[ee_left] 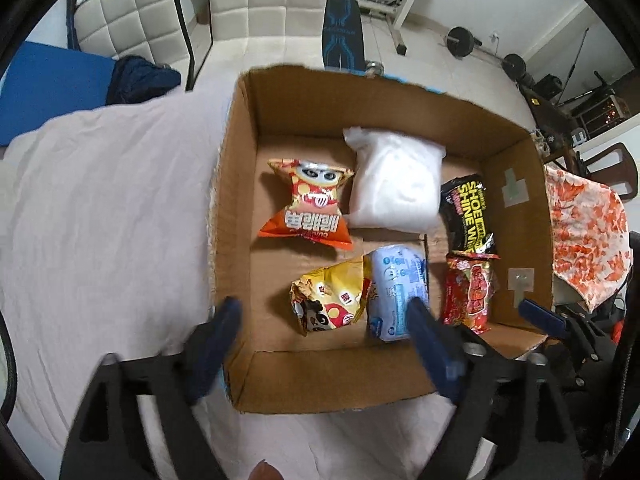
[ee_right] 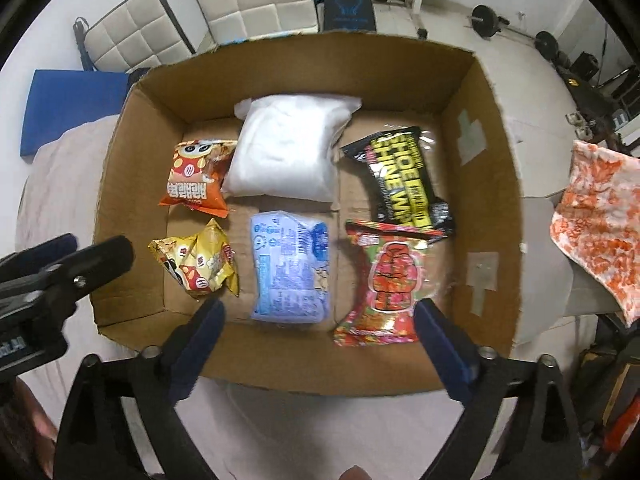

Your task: Organize soft objects

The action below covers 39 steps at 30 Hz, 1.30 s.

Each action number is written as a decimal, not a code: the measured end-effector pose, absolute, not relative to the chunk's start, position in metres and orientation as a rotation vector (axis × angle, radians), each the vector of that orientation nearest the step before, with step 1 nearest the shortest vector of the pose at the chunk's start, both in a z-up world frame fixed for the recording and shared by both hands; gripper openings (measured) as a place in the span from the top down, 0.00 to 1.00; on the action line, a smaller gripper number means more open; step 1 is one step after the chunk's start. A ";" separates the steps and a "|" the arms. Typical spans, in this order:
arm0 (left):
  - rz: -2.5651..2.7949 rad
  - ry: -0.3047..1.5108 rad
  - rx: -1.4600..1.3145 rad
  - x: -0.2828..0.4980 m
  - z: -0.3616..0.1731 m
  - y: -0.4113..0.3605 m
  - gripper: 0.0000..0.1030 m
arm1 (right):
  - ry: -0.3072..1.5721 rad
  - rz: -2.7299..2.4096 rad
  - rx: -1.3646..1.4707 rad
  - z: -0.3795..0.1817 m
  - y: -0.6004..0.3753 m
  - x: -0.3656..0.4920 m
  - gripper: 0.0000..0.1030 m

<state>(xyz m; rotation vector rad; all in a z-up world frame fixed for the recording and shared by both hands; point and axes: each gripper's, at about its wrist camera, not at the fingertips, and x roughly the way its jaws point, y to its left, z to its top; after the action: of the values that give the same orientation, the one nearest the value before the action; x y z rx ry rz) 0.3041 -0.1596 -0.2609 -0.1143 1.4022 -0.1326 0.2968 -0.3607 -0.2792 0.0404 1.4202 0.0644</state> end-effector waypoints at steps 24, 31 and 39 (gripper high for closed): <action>-0.045 1.040 0.010 0.171 -0.063 -0.175 0.08 | 1.097 0.024 0.121 -0.056 -0.421 0.147 0.00; -0.061 1.014 -0.005 0.134 -0.029 -0.177 0.08 | 1.039 0.019 0.129 -0.006 -0.429 0.105 0.00; -0.051 1.011 -0.019 0.106 -0.015 -0.176 0.08 | 0.981 0.014 0.103 0.035 -0.425 0.069 0.00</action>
<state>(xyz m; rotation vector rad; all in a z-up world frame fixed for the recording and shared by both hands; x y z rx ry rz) 0.1062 -0.1761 -0.0146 -0.0185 1.0113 -0.0506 0.0693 -0.4252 0.0352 0.1027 0.9815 0.0143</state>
